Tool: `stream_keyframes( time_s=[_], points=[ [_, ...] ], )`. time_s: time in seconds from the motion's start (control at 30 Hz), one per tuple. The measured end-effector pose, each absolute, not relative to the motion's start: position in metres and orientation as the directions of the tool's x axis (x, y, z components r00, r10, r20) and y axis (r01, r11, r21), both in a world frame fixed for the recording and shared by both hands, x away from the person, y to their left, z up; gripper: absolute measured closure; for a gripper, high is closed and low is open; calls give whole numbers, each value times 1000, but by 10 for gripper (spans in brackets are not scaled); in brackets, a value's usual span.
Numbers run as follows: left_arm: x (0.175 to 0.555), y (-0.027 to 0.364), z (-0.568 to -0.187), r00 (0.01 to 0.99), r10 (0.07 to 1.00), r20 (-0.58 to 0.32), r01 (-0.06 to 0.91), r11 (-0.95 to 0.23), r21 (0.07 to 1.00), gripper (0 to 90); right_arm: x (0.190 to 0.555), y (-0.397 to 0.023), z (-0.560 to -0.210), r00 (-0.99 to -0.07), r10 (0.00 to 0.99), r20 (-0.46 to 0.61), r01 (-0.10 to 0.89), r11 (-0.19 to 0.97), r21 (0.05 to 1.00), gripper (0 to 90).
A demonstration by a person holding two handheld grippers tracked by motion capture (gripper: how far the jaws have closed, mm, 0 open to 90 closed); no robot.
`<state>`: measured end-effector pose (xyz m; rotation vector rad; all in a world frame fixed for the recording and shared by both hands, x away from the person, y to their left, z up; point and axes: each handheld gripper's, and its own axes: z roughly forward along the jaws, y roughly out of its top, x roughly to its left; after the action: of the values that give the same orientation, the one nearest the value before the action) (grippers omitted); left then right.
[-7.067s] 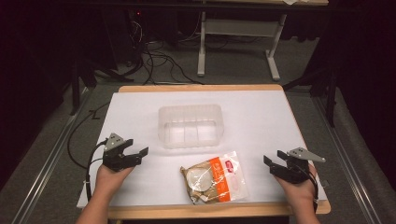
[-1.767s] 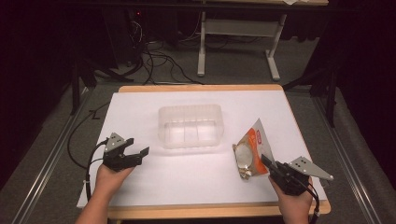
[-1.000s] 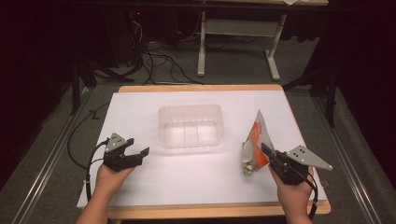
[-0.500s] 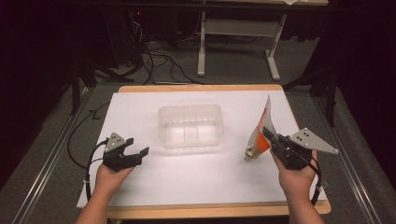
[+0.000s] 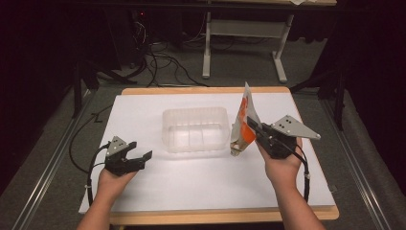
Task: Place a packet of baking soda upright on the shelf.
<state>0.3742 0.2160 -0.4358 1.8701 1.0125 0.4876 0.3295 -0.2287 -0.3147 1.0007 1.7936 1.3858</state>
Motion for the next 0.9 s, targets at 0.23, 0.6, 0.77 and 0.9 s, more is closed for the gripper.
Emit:
stream_keyframes(
  time_s=[0.23,0.6,0.77,0.9],
  points=[
    [374,217,-435,582,809,-82,444,-232,866,254,339,-205,-302,-526,848,-60,146,159,976,900],
    [373,217,-435,583,808,-83,440,-228,869,253,352,-172,-293,-575,815,-71,118,169,979,900],
    [373,217,-435,583,808,-84,441,-229,868,253,360,-156,-294,-597,799,-68,115,170,979,900],
    [373,216,-435,583,808,-85,442,-227,868,253,368,-142,-299,-607,792,-66,117,171,978,900]
  ],
)
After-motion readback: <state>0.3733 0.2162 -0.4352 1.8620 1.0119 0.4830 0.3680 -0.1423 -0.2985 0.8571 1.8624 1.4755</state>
